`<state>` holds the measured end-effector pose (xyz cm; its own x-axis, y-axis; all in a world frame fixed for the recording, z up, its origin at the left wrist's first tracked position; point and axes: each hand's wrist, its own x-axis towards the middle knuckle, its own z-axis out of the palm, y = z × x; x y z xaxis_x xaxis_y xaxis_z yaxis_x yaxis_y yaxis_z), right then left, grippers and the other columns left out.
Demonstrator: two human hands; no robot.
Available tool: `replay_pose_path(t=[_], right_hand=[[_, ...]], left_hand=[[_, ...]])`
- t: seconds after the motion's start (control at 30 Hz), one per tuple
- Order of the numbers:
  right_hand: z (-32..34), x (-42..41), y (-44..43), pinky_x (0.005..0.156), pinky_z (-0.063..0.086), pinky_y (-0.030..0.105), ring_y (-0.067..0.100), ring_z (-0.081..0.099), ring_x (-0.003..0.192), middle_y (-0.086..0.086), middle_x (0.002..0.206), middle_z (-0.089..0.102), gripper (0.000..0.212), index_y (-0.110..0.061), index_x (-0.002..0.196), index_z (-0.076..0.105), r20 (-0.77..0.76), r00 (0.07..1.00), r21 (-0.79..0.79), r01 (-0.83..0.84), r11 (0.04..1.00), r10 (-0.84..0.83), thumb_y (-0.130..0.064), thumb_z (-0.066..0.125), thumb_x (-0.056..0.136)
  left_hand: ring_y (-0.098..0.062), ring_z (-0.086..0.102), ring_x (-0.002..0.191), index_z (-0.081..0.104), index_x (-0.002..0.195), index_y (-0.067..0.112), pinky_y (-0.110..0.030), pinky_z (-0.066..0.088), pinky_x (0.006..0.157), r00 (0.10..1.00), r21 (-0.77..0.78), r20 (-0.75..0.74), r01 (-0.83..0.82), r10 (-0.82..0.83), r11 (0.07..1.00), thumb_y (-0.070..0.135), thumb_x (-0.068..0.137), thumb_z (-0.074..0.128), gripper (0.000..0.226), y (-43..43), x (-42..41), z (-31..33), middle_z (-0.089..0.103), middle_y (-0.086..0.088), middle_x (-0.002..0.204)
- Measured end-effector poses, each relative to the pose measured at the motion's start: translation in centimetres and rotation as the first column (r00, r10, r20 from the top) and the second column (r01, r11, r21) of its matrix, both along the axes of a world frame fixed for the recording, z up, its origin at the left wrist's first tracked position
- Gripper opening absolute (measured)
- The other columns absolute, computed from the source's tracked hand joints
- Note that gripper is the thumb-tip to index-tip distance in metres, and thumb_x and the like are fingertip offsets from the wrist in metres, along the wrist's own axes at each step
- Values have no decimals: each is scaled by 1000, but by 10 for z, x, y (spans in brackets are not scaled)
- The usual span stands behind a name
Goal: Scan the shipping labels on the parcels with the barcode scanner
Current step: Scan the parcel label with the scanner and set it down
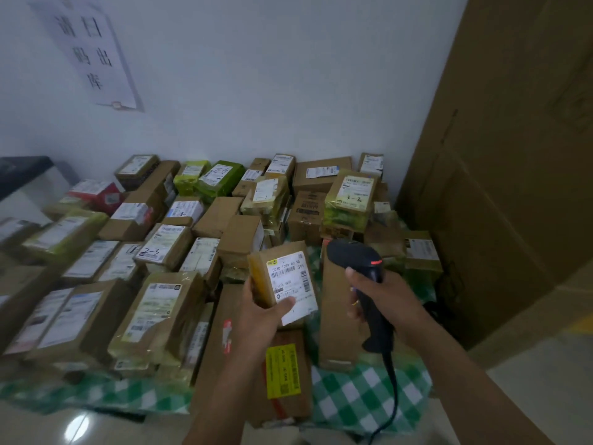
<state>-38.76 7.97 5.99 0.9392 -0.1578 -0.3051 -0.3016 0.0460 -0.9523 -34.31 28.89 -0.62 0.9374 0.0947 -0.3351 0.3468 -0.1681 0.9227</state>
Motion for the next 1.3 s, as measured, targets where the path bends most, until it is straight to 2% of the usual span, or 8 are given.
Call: replay_pose_path(t=[0.1,0.27,0.4,0.63,0.9,1.07,1.23,1.3], right_hand=[[3,-19,-2,48,49,30,22,60,46,15,61,62,36,1,75,62,-20,990,-90,-139,986,138,-32,69,88],[8,-42,-1,48,48,28,20,57,43,10,56,62,40,0,72,61,-86,963,-96,-263,960,255,-35,68,89],[11,-56,-4,49,49,29,22,57,44,14,56,61,46,0,67,62,-90,947,-151,-318,936,308,-40,67,89],[15,-70,-4,47,46,28,18,56,42,7,56,62,34,-7,69,63,-49,946,-123,-324,938,320,-32,65,92],[5,-63,4,45,47,28,19,57,42,6,55,61,34,-5,71,60,-76,947,-155,-320,935,312,-31,66,92],[-4,-36,20,45,47,28,21,58,45,9,62,65,28,-7,79,62,-48,973,-180,-231,956,227,-32,69,89],[-11,8,49,41,45,25,19,57,42,10,63,66,28,-3,90,65,-63,978,-141,-205,968,198,-31,67,90],[-17,26,59,42,46,27,22,58,44,24,74,67,37,3,99,65,-76,979,-130,-196,972,187,-32,68,89]], left_hand=[[-15,70,95,49,132,28,-44,61,79,995,50,26,-95,94,994,19,69,89,76,7,-15,-4,70,2,115],[-19,68,101,44,122,46,-52,58,83,980,118,70,-193,186,974,59,36,80,94,14,-25,-23,67,5,118],[-19,68,100,45,116,48,-50,60,80,982,137,92,-174,163,975,61,34,79,89,15,-34,-26,67,5,116],[-21,67,103,45,131,39,-51,59,81,979,135,139,-171,152,976,64,35,78,105,12,-50,-18,65,3,121],[-16,71,97,48,123,49,-47,61,77,980,95,111,-177,166,980,57,40,83,90,30,-43,-35,70,6,116],[-9,65,85,51,133,24,-23,52,64,975,77,63,-217,213,973,18,80,80,60,49,-28,-23,66,5,110],[-26,65,105,44,145,14,-44,54,92,994,142,-84,-58,70,988,29,84,77,71,80,14,-32,61,-5,131],[-24,66,99,46,143,11,-39,55,87,993,156,-110,-25,42,987,26,87,75,65,94,31,-35,63,-9,128]])
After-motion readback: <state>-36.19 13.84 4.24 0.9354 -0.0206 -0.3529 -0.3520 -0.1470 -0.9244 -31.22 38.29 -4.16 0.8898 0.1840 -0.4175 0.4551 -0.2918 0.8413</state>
